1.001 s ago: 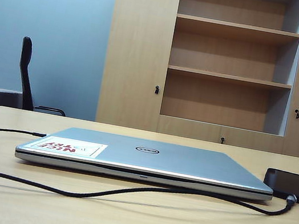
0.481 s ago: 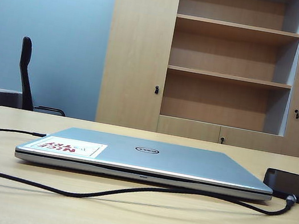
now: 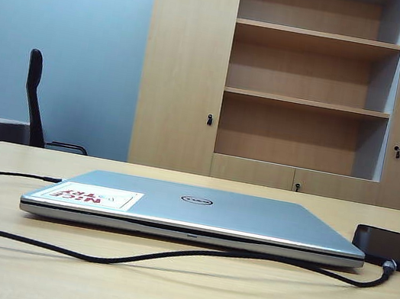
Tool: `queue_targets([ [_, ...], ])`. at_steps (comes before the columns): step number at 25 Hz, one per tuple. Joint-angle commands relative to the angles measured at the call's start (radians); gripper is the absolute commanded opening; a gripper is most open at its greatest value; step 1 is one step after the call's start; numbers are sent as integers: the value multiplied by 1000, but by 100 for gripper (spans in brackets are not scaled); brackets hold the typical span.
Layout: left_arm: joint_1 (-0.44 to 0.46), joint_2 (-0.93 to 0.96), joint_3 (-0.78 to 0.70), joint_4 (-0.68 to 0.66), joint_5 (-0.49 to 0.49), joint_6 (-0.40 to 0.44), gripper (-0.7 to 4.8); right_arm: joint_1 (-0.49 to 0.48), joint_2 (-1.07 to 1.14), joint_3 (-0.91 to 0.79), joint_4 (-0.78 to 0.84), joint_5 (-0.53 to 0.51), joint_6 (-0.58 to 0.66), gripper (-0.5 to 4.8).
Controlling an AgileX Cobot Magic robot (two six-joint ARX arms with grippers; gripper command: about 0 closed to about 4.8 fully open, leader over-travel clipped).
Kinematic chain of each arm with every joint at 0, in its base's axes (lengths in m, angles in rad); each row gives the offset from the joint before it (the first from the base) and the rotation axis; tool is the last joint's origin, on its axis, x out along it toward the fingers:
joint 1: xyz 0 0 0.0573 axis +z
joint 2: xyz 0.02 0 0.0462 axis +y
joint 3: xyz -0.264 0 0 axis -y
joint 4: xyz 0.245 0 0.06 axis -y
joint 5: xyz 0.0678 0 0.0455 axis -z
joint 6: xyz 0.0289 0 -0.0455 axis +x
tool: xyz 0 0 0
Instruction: Pick up the charging cable and the phone, plug the charging cable into the charging port on the phone, and finally place them back on the table.
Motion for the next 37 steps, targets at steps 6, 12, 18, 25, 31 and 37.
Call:
queue_targets([
  [6,2,0,0,16,0,1,-6,-1,1,2,15,2,3,-5],
  [12,2,0,0,16,0,1,-6,-1,1,2,15,2,3,-5],
  [18,2,0,0,16,0,1,-6,-3,-2,-17,40,13,3,-5],
  [25,2,0,0,16,0,1,-6,-122,-154,-174,282,116,-5,-5],
  [31,2,0,0,16,0,1,-6,-204,-241,-248,348,111,-5,-5],
  [37,2,0,0,16,0,1,-6,-212,-270,-275,370,63,-5,-5],
])
